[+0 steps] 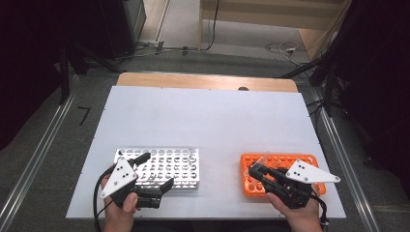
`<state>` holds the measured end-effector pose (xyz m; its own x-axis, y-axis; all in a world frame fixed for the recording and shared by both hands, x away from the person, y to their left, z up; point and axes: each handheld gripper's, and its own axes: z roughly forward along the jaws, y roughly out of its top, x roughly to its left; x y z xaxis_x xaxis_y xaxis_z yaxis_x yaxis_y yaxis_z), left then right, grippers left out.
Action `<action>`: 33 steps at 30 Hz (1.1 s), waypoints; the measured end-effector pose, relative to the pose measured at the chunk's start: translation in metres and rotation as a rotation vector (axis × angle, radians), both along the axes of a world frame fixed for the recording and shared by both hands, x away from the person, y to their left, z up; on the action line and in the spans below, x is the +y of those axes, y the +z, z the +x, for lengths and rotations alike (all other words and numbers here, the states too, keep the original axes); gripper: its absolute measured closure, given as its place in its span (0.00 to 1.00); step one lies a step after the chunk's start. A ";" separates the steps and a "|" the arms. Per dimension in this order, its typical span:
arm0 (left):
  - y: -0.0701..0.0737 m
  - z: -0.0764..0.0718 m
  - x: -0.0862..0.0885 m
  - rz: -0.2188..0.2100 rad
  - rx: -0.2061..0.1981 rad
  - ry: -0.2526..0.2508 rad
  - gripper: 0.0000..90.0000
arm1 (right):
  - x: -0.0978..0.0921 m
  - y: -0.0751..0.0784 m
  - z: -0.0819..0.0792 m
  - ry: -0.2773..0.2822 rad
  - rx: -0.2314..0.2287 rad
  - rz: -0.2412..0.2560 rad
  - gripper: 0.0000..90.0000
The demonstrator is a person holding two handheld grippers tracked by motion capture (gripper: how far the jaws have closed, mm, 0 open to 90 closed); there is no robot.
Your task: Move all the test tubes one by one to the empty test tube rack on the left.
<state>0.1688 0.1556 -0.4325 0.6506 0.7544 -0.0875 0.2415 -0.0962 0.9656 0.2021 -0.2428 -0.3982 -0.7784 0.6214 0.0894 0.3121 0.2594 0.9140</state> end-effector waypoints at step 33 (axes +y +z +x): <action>0.011 -0.001 -0.079 -0.012 0.086 -0.174 0.25 | 0.048 -0.032 -0.012 0.118 0.045 -0.103 0.82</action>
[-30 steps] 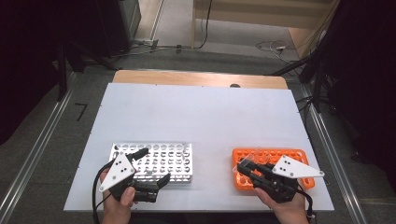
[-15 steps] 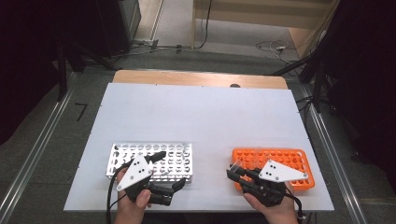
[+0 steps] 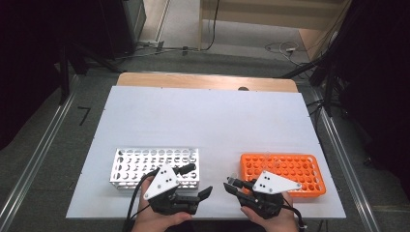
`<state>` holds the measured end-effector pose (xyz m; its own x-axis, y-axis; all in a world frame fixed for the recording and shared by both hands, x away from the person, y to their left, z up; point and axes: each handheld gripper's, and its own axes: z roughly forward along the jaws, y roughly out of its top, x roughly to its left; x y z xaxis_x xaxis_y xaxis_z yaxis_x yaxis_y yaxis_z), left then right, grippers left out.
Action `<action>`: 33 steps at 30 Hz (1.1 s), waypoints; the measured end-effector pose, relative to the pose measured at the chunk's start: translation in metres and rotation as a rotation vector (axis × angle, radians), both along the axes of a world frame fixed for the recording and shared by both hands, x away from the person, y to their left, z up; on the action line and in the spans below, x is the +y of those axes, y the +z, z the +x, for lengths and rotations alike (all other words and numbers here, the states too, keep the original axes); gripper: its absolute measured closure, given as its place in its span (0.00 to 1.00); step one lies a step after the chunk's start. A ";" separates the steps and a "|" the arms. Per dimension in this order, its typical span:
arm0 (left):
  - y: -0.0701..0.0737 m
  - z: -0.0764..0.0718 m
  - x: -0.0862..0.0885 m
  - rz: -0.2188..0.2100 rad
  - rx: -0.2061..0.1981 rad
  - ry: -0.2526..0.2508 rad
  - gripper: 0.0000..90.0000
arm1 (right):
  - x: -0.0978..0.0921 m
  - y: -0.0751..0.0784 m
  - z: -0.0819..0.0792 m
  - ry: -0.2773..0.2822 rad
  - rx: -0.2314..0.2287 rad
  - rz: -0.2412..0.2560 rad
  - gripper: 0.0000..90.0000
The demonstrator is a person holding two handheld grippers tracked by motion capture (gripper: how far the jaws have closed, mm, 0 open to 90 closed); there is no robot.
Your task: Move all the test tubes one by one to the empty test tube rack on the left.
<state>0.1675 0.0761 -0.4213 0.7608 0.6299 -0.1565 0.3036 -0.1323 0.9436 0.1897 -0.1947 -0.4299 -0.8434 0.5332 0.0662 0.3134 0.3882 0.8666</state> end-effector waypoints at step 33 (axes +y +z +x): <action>0.000 -0.002 -0.040 0.054 -0.006 -0.103 0.80 | 0.021 -0.008 -0.011 0.084 -0.009 -0.050 0.82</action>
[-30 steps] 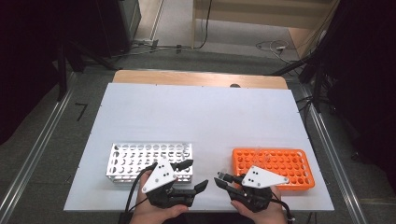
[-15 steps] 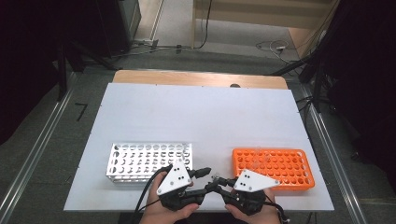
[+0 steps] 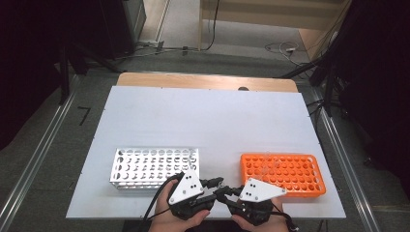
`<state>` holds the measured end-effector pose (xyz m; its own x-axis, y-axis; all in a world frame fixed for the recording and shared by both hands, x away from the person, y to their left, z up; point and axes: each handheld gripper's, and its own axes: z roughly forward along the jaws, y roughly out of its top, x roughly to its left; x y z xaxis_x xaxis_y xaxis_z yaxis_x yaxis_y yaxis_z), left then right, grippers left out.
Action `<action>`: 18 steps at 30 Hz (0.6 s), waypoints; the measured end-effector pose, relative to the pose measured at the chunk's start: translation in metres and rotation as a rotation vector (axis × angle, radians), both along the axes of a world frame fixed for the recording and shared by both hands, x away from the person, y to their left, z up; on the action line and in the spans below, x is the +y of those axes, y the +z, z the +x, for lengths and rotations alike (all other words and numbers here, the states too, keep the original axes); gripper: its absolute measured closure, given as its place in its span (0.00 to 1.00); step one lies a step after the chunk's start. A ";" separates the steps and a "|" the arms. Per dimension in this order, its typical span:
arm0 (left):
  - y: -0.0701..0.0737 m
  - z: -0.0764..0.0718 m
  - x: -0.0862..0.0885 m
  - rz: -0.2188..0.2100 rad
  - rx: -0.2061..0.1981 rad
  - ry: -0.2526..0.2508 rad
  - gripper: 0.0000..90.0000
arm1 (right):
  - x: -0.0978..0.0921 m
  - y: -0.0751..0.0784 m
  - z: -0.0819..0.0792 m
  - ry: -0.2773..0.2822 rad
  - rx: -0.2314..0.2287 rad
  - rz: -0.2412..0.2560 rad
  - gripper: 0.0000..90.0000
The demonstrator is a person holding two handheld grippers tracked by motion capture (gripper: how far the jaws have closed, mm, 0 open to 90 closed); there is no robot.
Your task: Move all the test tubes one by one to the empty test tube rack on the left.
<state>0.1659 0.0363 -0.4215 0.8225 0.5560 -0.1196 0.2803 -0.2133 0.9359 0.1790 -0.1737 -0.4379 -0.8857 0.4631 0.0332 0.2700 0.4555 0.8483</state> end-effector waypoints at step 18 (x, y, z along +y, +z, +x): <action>0.004 0.004 0.012 -0.019 -0.008 0.033 0.84 | -0.005 -0.001 0.003 0.001 0.037 0.026 0.66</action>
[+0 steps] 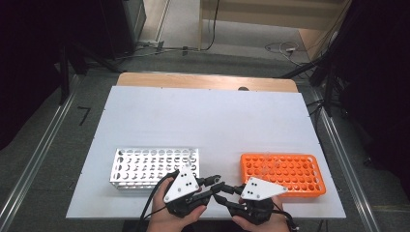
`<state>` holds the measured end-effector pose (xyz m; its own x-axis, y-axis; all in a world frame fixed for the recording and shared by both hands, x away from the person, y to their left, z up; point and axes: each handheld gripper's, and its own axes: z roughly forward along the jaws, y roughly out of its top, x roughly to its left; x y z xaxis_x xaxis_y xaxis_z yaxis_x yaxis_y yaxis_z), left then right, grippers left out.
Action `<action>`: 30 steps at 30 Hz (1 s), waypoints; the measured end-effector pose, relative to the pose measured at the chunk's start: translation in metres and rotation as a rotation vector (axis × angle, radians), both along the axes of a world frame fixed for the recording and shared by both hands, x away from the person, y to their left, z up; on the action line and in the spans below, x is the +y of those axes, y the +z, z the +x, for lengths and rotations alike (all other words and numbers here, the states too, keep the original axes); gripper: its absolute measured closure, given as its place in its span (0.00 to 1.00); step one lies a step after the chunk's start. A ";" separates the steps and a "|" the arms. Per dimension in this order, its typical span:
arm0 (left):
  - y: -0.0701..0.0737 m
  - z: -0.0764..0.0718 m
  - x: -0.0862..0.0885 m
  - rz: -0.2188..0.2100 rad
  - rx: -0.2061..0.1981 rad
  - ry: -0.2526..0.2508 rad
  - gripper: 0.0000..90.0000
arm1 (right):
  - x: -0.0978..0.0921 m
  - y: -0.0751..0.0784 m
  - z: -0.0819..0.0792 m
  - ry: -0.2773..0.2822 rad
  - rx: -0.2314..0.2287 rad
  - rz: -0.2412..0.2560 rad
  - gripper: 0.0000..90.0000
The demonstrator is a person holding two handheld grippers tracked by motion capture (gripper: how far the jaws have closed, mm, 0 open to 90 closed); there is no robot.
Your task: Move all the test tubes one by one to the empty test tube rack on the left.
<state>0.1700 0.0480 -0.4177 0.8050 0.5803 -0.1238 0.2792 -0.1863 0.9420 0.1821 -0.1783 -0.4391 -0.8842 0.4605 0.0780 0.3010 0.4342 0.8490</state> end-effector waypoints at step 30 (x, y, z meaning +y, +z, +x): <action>0.030 0.051 0.040 -0.031 -0.045 0.152 0.84 | -0.054 0.027 0.009 -0.100 -0.068 0.110 0.00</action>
<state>0.2212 0.0877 -0.3877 0.7134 0.6922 -0.1093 0.2589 -0.1155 0.9590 0.1912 -0.2324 -0.4117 -0.8396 0.5382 0.0741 0.2780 0.3084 0.9097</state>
